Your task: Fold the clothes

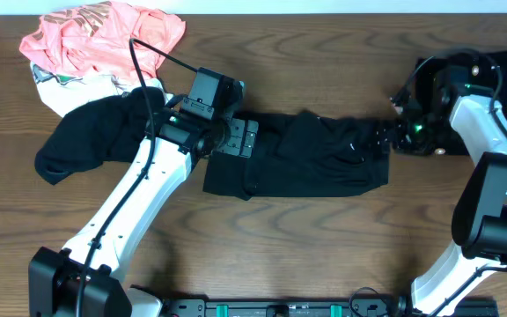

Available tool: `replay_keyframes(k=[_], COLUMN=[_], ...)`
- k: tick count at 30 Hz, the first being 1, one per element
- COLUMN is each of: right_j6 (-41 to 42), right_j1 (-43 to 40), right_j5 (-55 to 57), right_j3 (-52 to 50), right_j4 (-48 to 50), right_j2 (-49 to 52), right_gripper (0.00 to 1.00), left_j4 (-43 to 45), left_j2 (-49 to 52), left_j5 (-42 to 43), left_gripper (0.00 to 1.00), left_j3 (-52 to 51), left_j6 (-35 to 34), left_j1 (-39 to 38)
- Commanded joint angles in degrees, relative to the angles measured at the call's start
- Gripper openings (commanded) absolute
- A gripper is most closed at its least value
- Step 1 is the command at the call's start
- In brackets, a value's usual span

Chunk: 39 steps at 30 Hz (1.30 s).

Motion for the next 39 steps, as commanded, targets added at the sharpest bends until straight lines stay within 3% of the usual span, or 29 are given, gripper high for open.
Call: replay_keyframes(k=[1,10,21,23,24,27,29,39], right_j6=[-1.14,-4.31,-3.39,-3.41,-3.39,-3.26,-1.99,-0.48], right_j1=[-0.15,-0.11,-0.11,-0.09,-0.11,-0.11,-0.17,-2.82], right_j5=[-4.07,-17.55,-18.29,-18.64,-18.64,-18.62,-18.58,-17.79], right_j3=[-1.77,-3.78,-10.84,-11.3,-11.37,-11.37,-11.34,-4.94], right_j4=[0.74,3.89,10.21,10.62,10.71,11.06,12.02,6.51], right_j2=[-1.2,-1.2,-1.2,-1.2,-1.2,-1.2,-1.2,-1.36], right_gripper=[0.84,0.85,0.82,0.72,0.63,0.21,0.03,0.01], left_j4=[-0.17,-0.17,-0.2,-0.2,-0.2,-0.2,-0.2,-0.22], left_j2=[-0.07,-0.04,-0.04,-0.04,-0.04,-0.04,-0.04,-0.04], left_j5=[-0.72,-0.76,-0.74,-0.74,-0.76,-0.76,-0.92,-0.96], left_gripper=[0.94,0.94,0.94,0.94,0.94,0.94,0.94,0.94], left_j3=[0.44,-0.15,-0.22,-0.22,-0.22,-0.22,-0.22,-0.2], left_j6=[1.25,1.36,1.36,1.36,1.36,1.36,1.36,1.36], left_j1=[0.24,0.24,0.24,0.24,0.24,0.24,0.24,0.24])
